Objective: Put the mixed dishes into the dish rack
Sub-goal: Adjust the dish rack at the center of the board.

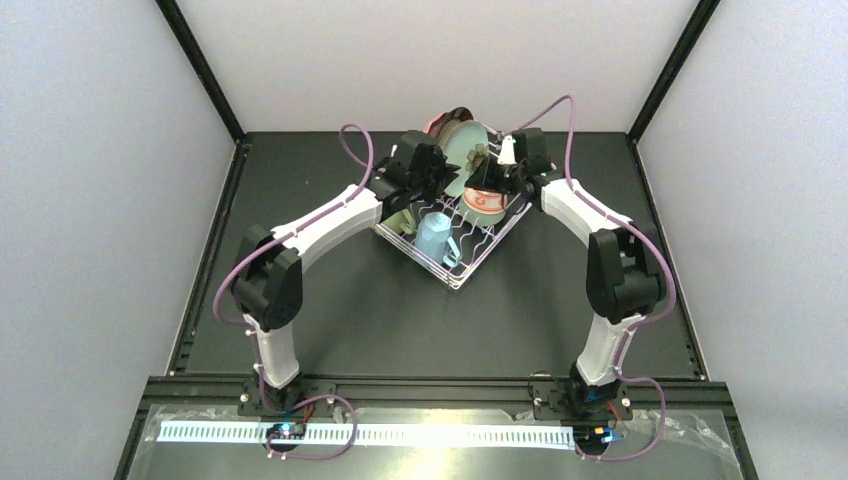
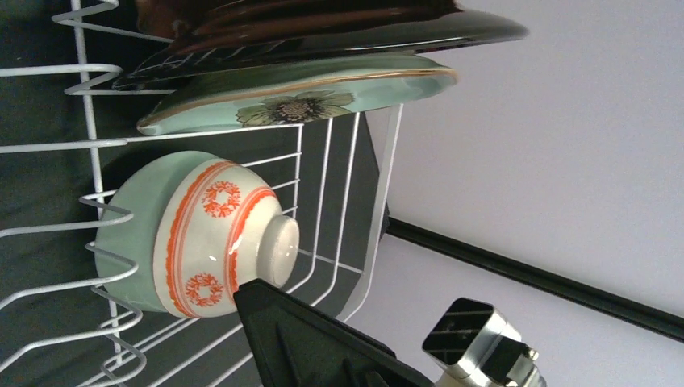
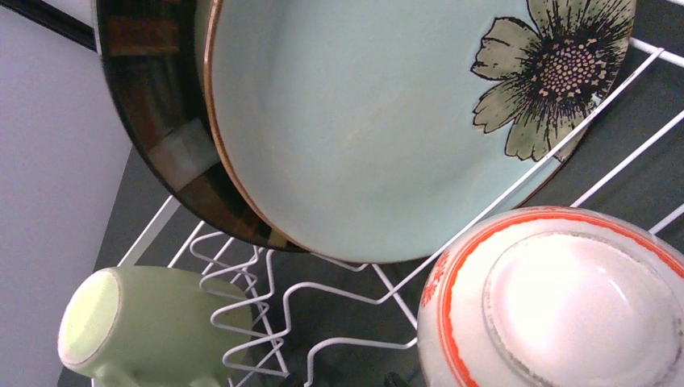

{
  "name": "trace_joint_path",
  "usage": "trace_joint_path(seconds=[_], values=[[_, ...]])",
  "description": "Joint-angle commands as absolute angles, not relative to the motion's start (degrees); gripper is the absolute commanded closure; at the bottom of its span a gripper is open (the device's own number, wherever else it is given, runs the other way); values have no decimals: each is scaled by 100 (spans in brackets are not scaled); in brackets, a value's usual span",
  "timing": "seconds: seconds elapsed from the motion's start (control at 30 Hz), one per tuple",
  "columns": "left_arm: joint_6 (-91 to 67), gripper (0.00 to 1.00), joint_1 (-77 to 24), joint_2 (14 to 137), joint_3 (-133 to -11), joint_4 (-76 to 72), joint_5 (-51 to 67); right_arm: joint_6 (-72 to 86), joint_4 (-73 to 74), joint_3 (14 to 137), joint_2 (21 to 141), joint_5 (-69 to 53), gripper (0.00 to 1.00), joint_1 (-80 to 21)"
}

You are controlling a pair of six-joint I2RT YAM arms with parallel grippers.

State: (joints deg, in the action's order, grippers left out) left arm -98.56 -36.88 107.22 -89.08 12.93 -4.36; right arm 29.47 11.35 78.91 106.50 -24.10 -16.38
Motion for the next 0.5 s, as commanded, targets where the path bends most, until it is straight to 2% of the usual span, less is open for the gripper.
trace_joint_path(seconds=[0.0,0.23,0.47], values=[[-9408,71,-3714,10316,-8931,1437,-591,2884,1388,7994,10254,-2128,43,-1679],[-8169,71,-3646,9888,-9192,1721,-525,2334,2298,8804,9754,-1582,32,-1683],[-5639,71,-3568,9100,-9618,2465,-968,1435,2892,9069,8816,-855,21,-1674]])
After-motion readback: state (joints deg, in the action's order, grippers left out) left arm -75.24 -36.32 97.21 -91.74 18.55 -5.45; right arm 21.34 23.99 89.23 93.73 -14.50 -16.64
